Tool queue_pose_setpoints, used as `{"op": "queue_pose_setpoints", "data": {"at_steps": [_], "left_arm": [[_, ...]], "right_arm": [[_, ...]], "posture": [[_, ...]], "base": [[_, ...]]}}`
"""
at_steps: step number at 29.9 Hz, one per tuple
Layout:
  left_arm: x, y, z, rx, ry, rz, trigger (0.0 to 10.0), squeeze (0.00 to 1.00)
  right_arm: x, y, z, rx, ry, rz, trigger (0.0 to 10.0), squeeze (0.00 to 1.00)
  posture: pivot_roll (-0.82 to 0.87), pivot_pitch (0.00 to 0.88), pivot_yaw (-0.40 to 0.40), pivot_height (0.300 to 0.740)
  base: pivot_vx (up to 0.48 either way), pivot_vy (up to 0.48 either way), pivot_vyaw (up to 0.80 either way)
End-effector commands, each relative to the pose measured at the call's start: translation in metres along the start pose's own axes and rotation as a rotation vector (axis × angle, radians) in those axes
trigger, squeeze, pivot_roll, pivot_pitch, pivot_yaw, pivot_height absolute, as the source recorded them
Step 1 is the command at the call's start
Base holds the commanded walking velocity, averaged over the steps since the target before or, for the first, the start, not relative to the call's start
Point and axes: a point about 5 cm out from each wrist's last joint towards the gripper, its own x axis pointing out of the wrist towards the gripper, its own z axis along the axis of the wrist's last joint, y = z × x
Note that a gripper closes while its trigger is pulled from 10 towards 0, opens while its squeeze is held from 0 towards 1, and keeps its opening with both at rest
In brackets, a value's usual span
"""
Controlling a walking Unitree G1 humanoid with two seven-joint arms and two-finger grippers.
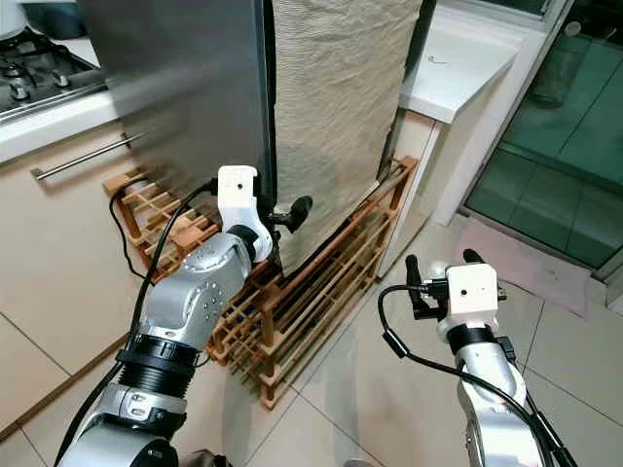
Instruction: Restocking fridge
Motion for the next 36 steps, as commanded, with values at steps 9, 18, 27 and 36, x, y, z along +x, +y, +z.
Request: {"op": "queue_pose_setpoints", "data": {"at_steps": [9,18,27,36], "left_arm": [[0.006,-0.057,0.035,0.002,-0.134,-0.228,10.0,0.00],[0.001,-0.096,0.038,0.021,-0.154,-0.496,10.0,0.00],[-0.016,-0.137,0.045,-0.067,-0.138,-0.905,10.0,0.00],[-0.013,-0.132,0.045,-0.032,-0.151,-0.890,10.0,0.00]], "right_arm": [[0.000,-0.003,0.005,-0.010,-0.015,-0.012,10.0,0.00],[0.001,-0.002,0.004,-0.005,-0.014,-0.009,10.0,0.00],[0.003,-0.001,0.003,0.002,-0.009,-0.006,10.0,0.00],[0.003,0.001,0.001,0.013,-0.003,-0.015,10.0,0.00]], "posture": [[-0.15,0.000,-0.021,0.711],[-0.14,0.000,-0.022,0.711],[-0.14,0.000,-0.021,0.711],[-0.14,0.000,-0.017,0.711]], "base": [[0.000,0.000,0.00],[0.000,0.000,0.00],[0.000,0.000,0.00],[0.000,0.000,0.00]]}}
